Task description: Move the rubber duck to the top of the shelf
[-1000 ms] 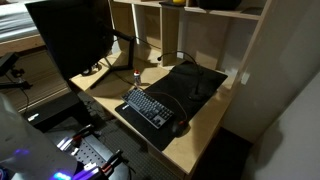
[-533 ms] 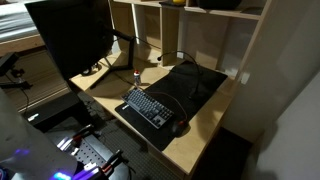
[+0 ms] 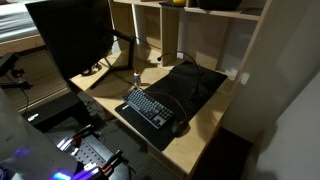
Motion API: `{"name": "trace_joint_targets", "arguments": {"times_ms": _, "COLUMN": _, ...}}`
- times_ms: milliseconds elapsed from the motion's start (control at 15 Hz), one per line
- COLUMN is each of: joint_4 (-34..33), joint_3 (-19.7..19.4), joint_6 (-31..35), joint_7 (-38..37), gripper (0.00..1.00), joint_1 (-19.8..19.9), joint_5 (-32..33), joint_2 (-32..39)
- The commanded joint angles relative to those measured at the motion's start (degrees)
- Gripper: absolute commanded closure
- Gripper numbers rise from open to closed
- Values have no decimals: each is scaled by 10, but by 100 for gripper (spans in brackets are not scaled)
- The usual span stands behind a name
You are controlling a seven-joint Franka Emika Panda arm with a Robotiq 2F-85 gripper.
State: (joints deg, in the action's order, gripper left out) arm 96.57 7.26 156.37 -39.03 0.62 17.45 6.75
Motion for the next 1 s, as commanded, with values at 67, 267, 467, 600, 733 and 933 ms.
{"name": "trace_joint_targets", "arguments": {"times_ms": 67, "joint_4": -103, "joint_3": -14, "joint_6": -7, "joint_7": -41, "gripper": 0, "joint_1": -7, "joint_5": 36, "joint_2": 118}}
{"name": "trace_joint_targets", "arguments": {"times_ms": 267, "joint_4": -191, "joint_3": -9, "joint_6": -15, "joint_7": -25, "gripper": 0, "joint_1": -7, "joint_5": 24, "joint_2": 173}}
{"name": "trace_joint_targets", "arguments": {"times_ms": 467, "joint_4": -269, "joint_3": -15, "joint_6": -41, "joint_7": -18, "gripper": 0, "joint_1": -18, "joint_5": 42, "joint_2": 195}}
{"name": "trace_joint_targets", "arguments": {"times_ms": 600, "joint_4": -303, "joint_3": -22, "joint_6": -79, "joint_7": -9, "gripper": 0, "joint_1": -30, "joint_5": 70, "joint_2": 186}}
{"name": "trace_joint_targets", "arguments": {"times_ms": 733, "joint_4": -261, "joint_3": -11, "joint_6": -42, "joint_7": -20, "gripper": 0, "joint_1": -15, "joint_5": 53, "joint_2": 174}}
{"name": "trace_joint_targets", "arguments": {"times_ms": 933, "joint_4": -258, "joint_3": -10, "joint_6": -41, "joint_7": -21, "gripper": 0, "joint_1": -15, "joint_5": 53, "joint_2": 178}}
